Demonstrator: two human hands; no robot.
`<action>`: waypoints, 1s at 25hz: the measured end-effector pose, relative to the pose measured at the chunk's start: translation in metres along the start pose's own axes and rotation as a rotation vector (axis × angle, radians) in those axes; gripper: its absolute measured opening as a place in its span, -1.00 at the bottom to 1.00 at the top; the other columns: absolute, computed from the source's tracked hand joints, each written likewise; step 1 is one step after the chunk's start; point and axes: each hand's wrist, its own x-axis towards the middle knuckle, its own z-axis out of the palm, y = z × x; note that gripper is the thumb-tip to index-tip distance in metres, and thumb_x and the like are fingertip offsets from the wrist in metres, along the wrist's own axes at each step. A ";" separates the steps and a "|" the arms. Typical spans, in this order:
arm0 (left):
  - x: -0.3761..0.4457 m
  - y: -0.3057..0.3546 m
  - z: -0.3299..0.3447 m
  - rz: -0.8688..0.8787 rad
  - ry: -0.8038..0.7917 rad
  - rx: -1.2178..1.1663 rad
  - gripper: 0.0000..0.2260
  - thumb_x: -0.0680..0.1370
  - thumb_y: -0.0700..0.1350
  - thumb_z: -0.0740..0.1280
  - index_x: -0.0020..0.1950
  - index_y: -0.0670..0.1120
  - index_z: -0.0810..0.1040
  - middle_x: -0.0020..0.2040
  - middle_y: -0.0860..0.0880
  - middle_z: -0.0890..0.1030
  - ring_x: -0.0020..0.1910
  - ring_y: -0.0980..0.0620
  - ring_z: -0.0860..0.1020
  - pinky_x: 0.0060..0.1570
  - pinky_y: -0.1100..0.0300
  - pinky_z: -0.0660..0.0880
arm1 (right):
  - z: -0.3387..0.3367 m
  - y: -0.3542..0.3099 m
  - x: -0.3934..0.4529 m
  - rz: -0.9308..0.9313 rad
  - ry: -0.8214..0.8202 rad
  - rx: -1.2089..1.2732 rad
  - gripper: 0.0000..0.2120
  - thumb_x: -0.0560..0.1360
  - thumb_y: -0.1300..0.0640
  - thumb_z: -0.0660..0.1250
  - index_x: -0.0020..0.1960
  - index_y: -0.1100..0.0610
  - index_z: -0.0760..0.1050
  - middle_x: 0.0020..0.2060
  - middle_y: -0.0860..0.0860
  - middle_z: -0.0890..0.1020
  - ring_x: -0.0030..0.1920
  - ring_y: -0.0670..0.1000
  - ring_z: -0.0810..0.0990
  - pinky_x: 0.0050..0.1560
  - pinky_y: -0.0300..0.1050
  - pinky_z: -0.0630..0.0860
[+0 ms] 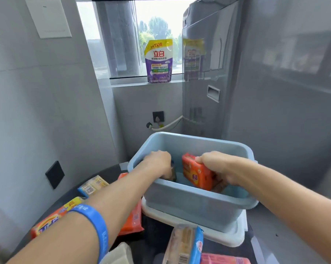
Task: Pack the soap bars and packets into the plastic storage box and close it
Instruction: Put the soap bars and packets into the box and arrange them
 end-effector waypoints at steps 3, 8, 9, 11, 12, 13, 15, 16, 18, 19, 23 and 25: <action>0.000 0.000 0.001 0.003 -0.009 0.049 -0.88 0.46 -0.17 0.38 -0.14 -0.12 0.44 -0.19 -0.07 0.49 -0.14 -0.13 0.50 -0.27 0.08 0.41 | 0.011 -0.014 0.009 -0.029 0.008 -0.028 -0.74 0.59 0.07 0.13 -0.11 0.19 0.50 -0.33 0.19 0.61 -0.41 0.12 0.57 -0.35 -0.06 0.54; 0.002 -0.001 -0.002 0.028 0.063 0.149 -0.87 0.53 -0.24 0.27 0.06 -0.14 0.53 -0.05 -0.10 0.54 -0.01 -0.15 0.55 -0.18 0.06 0.39 | 0.043 -0.024 0.019 -0.109 -0.109 -0.255 -0.83 0.52 0.25 0.17 -0.22 0.14 0.46 -0.35 0.12 0.52 -0.43 0.09 0.48 -0.31 -0.13 0.46; 0.001 -0.002 -0.003 0.027 0.069 0.182 -0.90 0.53 -0.25 0.26 0.00 -0.12 0.52 -0.11 -0.09 0.51 -0.07 -0.14 0.52 -0.18 0.06 0.39 | 0.046 -0.023 0.021 -0.111 -0.133 -0.307 -0.83 0.52 0.25 0.15 -0.16 0.16 0.49 -0.30 0.11 0.53 -0.39 0.10 0.50 -0.25 -0.10 0.49; 0.001 -0.006 -0.005 0.019 0.052 0.186 -0.92 0.50 -0.28 0.28 -0.07 -0.12 0.50 -0.24 -0.05 0.44 -0.15 -0.11 0.47 -0.21 0.08 0.41 | 0.046 -0.020 0.026 -0.123 -0.156 -0.376 -0.75 0.53 0.24 0.14 0.09 0.20 0.55 -0.13 0.12 0.58 -0.22 0.15 0.55 -0.06 0.00 0.55; 0.002 -0.008 -0.006 0.024 0.037 0.172 -0.92 0.48 -0.29 0.29 -0.07 -0.14 0.52 -0.27 -0.04 0.44 -0.17 -0.11 0.48 -0.23 0.08 0.42 | 0.045 -0.019 0.029 -0.129 -0.164 -0.405 -0.69 0.53 0.24 0.15 0.21 0.19 0.54 -0.03 0.14 0.59 -0.14 0.16 0.56 0.00 0.02 0.55; 0.002 -0.011 -0.007 0.046 0.022 0.141 -0.90 0.46 -0.29 0.31 -0.06 -0.16 0.57 -0.27 -0.05 0.47 -0.17 -0.11 0.50 -0.24 0.09 0.45 | 0.044 -0.019 0.030 -0.138 -0.176 -0.429 -0.65 0.52 0.23 0.17 0.27 0.17 0.52 0.06 0.14 0.61 -0.07 0.16 0.58 0.06 0.03 0.56; 0.001 -0.022 -0.013 0.151 0.057 0.041 -0.85 0.45 -0.23 0.35 -0.03 -0.08 0.65 -0.17 -0.02 0.59 -0.12 -0.09 0.56 -0.15 0.09 0.53 | 0.045 -0.022 0.032 -0.156 -0.213 -0.490 -0.64 0.52 0.20 0.23 0.30 0.15 0.51 0.20 0.15 0.62 0.02 0.14 0.61 0.17 0.05 0.56; -0.001 -0.029 -0.017 0.213 0.130 -0.018 -0.85 0.46 -0.18 0.37 -0.02 -0.03 0.66 -0.13 0.02 0.61 -0.08 -0.06 0.57 -0.08 0.11 0.53 | 0.046 -0.024 0.033 -0.161 -0.219 -0.557 -0.64 0.52 0.18 0.25 0.30 0.16 0.51 0.22 0.15 0.61 0.02 0.13 0.61 0.18 0.06 0.56; -0.013 -0.045 -0.024 0.283 0.320 -0.192 -0.87 0.49 -0.12 0.36 -0.02 0.03 0.66 -0.16 0.10 0.61 -0.12 0.01 0.59 -0.05 0.18 0.48 | 0.044 -0.028 0.033 -0.183 -0.171 -0.695 -0.68 0.53 0.19 0.21 0.25 0.21 0.51 0.20 0.17 0.60 0.00 0.14 0.61 0.09 0.07 0.59; -0.021 -0.054 -0.025 0.299 0.416 -0.291 -0.87 0.49 -0.12 0.36 -0.03 0.04 0.67 -0.21 0.13 0.60 -0.18 0.04 0.59 -0.09 0.20 0.47 | 0.042 -0.029 0.032 -0.200 -0.126 -0.721 -0.72 0.53 0.21 0.17 0.19 0.23 0.51 0.18 0.17 0.59 -0.04 0.15 0.62 -0.03 0.05 0.63; -0.060 -0.079 -0.011 0.189 0.662 -0.533 -0.86 0.46 -0.18 0.36 -0.10 0.02 0.67 -0.31 0.15 0.59 -0.29 0.08 0.59 -0.23 0.25 0.46 | 0.025 -0.034 0.004 -0.221 -0.002 -0.453 -0.75 0.55 0.27 0.15 0.20 0.22 0.47 0.05 0.14 0.56 -0.13 0.18 0.65 -0.25 -0.02 0.56; -0.075 -0.081 0.008 0.065 0.744 -0.625 -0.88 0.44 -0.17 0.35 -0.11 0.03 0.64 -0.26 0.11 0.62 -0.27 0.09 0.59 -0.26 0.24 0.47 | 0.021 -0.038 -0.019 -0.323 0.177 -0.324 -0.67 0.54 0.25 0.15 0.27 0.21 0.47 0.02 0.13 0.58 -0.14 0.17 0.62 -0.16 -0.01 0.52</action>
